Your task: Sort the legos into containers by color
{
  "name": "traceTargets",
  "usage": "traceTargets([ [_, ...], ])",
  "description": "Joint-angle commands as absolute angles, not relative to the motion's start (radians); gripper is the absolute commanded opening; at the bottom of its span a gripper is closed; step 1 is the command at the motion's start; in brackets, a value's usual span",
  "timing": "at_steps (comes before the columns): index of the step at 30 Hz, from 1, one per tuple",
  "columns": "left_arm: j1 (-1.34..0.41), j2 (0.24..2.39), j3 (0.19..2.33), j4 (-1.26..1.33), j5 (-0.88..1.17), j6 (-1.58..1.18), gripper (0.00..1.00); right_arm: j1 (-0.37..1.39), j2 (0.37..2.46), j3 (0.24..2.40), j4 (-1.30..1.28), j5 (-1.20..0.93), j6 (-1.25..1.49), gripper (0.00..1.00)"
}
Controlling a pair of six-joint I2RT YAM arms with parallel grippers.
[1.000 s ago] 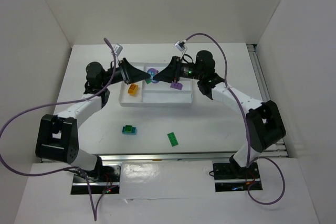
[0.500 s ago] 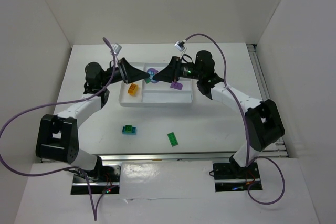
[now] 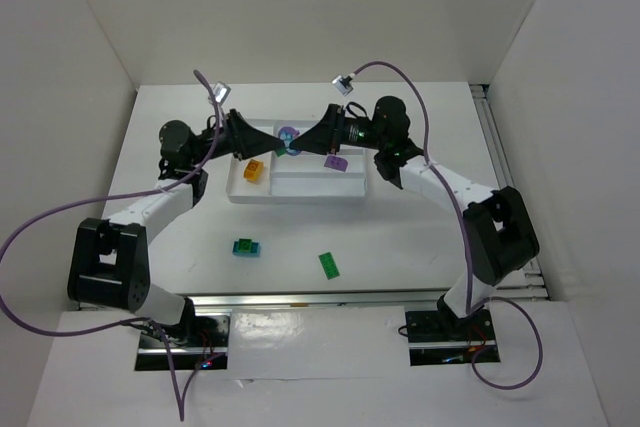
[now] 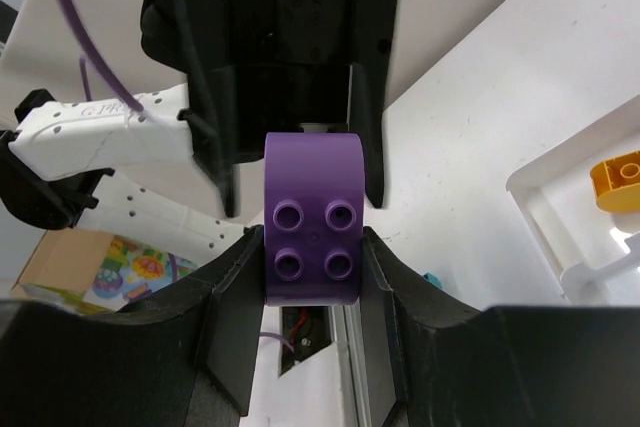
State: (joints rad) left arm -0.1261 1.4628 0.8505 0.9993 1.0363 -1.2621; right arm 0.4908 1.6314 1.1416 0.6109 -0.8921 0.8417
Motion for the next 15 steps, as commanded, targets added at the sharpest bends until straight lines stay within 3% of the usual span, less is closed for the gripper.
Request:
traceTargets([
  [1, -0.135, 1.443, 0.873, 1.013, 1.092, -1.224, 0.81, 0.485, 1.641, 1.147, 0.676, -0.873, 0.839, 0.07],
  [5, -0.135, 1.434, 0.873, 0.991, 1.092, -1.21, 0.81, 0.476, 1.632, 1.147, 0.666, -0.873, 0.839, 0.07],
  [9, -0.135, 1.425, 0.864, 0.991, 1.083, -1.201, 0.65, 0.476, 1.641, 1.147, 0.686, -0.873, 0.85, 0.07],
  [15, -0.135, 1.416, 0.854, 0.991, 1.074, -1.201, 0.53, 0.466, 1.641, 1.147, 0.673, -0.873, 0.841, 0.07],
])
